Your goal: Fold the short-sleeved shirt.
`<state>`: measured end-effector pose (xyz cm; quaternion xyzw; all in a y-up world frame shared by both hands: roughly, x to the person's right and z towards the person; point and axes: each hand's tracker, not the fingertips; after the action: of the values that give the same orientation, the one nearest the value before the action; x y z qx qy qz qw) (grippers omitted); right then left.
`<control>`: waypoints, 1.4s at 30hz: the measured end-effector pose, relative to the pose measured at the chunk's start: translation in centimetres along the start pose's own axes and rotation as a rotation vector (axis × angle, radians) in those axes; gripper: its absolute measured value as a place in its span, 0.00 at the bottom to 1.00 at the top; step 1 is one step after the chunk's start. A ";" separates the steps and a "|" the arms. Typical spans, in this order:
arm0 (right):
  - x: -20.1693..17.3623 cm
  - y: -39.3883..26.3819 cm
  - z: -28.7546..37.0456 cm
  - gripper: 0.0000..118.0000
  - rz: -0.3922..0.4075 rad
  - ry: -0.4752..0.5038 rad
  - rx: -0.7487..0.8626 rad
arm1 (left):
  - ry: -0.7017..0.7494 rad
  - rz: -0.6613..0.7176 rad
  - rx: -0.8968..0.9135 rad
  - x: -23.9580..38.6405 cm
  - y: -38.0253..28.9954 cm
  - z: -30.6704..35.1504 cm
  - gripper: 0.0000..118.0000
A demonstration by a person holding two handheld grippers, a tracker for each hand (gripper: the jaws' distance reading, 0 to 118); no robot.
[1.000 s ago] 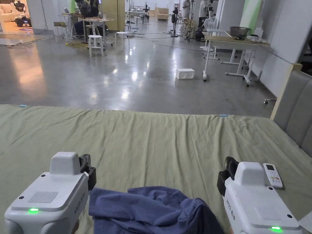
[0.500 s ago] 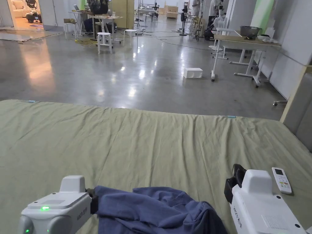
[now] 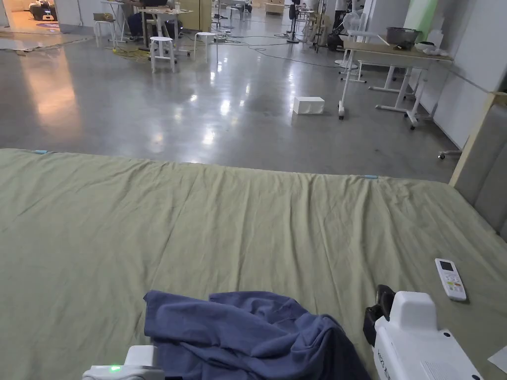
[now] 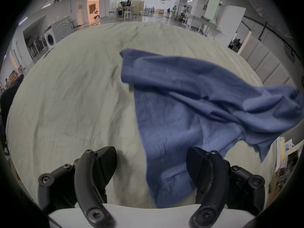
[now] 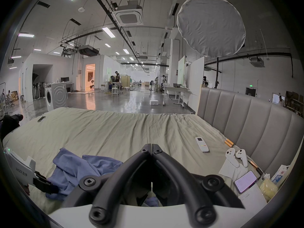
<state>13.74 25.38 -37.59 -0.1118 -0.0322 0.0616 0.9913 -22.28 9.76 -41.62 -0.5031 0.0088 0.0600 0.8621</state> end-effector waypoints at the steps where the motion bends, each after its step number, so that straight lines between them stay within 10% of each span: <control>1: 0.1 -0.1 0.0 0.00 0.000 -0.001 -0.003 | 0.043 -0.037 0.013 0.5 -0.3 0.0 0.71; 9: 0.9 -1.0 0.2 0.00 0.006 -0.006 -0.036 | 0.050 -0.202 0.097 2.8 -1.2 1.4 0.05; 18: 3.5 -2.5 -0.2 0.04 0.009 0.055 -0.287 | -0.034 -0.142 0.159 0.4 0.6 5.4 0.03; 21: 3.9 -4.5 -0.5 0.41 0.007 0.077 -0.409 | -0.052 -0.133 0.175 0.0 0.9 5.9 0.03; 24: 3.6 -7.7 -0.9 0.57 -0.002 0.109 -0.563 | -0.036 -0.136 0.178 -0.3 0.8 5.7 0.03; 31: 1.0 -14.9 -2.9 0.56 0.012 0.167 -0.712 | -0.027 -0.117 0.148 -1.1 0.1 5.0 0.03; 38: -1.0 -14.8 -3.0 0.06 0.047 0.156 -0.647 | -0.022 -0.118 0.145 -0.9 -0.6 4.8 0.03; 42: -1.1 -14.3 -2.7 0.04 0.085 0.143 -0.644 | -0.023 -0.119 0.157 -0.9 -0.5 5.3 0.03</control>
<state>14.47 10.78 -37.02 -0.4248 0.0242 0.0816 0.9013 -23.40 14.03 -38.50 -0.4331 -0.0261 0.0135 0.9009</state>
